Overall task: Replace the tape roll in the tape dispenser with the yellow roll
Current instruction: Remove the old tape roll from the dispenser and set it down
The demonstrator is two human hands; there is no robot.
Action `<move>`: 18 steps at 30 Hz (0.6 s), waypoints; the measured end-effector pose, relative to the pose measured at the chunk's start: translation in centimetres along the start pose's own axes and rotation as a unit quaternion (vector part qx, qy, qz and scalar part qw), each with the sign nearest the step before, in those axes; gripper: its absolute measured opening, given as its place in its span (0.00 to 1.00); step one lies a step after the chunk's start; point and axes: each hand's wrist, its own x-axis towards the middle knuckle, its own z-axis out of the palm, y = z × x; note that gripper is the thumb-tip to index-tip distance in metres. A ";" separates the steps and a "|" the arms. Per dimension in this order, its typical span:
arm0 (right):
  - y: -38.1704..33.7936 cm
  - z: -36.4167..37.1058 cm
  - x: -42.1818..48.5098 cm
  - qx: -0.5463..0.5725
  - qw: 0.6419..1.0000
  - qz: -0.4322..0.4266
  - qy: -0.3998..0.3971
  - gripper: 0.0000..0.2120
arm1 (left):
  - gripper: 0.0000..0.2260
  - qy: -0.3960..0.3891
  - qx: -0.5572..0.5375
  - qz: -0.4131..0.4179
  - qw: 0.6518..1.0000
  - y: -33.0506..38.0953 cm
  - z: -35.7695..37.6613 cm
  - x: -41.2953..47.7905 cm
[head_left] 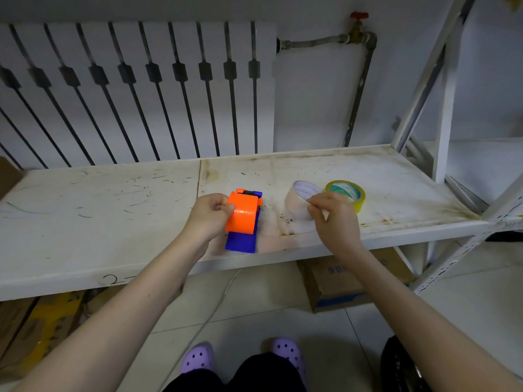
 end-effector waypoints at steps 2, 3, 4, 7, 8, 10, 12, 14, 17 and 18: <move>1.1 -0.1 0.6 -0.070 0.997 -0.021 0.037 0.07 | 0.11 0.001 0.000 0.004 1.000 0.0 0.4 0.2; 1.5 -0.2 0.8 -0.088 0.995 -0.014 0.052 0.06 | 0.11 0.001 0.001 0.005 1.000 0.0 0.7 0.3; 1.9 -0.3 1.1 -0.102 0.993 -0.003 0.063 0.06 | 0.11 0.001 0.002 0.006 1.000 0.0 1.0 0.5; 3.2 -0.7 2.3 -0.080 0.993 0.052 0.073 0.09 | 0.10 -0.001 -0.003 0.004 1.000 -0.1 1.9 0.9; 3.7 -1.1 2.8 -0.049 0.993 0.077 0.079 0.10 | 0.10 -0.001 -0.007 0.002 1.000 -0.2 2.2 1.0; 5.1 -2.0 3.6 -0.003 0.989 0.114 0.099 0.10 | 0.09 0.000 -0.012 -0.005 1.000 -0.2 2.8 1.3; 6.4 -2.8 4.2 -0.001 0.983 0.144 0.113 0.11 | 0.07 0.003 -0.018 -0.008 1.000 -0.2 3.3 1.5; 7.4 -3.4 4.4 -0.017 0.978 0.174 0.112 0.11 | 0.06 0.006 -0.020 -0.009 1.000 -0.2 3.7 1.7; 8.7 -3.8 4.2 -0.052 0.972 0.210 0.090 0.13 | 0.09 0.007 -0.022 -0.012 1.000 -0.2 4.1 1.8; 9.1 -3.8 4.0 -0.064 0.969 0.224 0.082 0.13 | 0.10 0.009 -0.022 -0.014 1.000 -0.2 4.2 1.8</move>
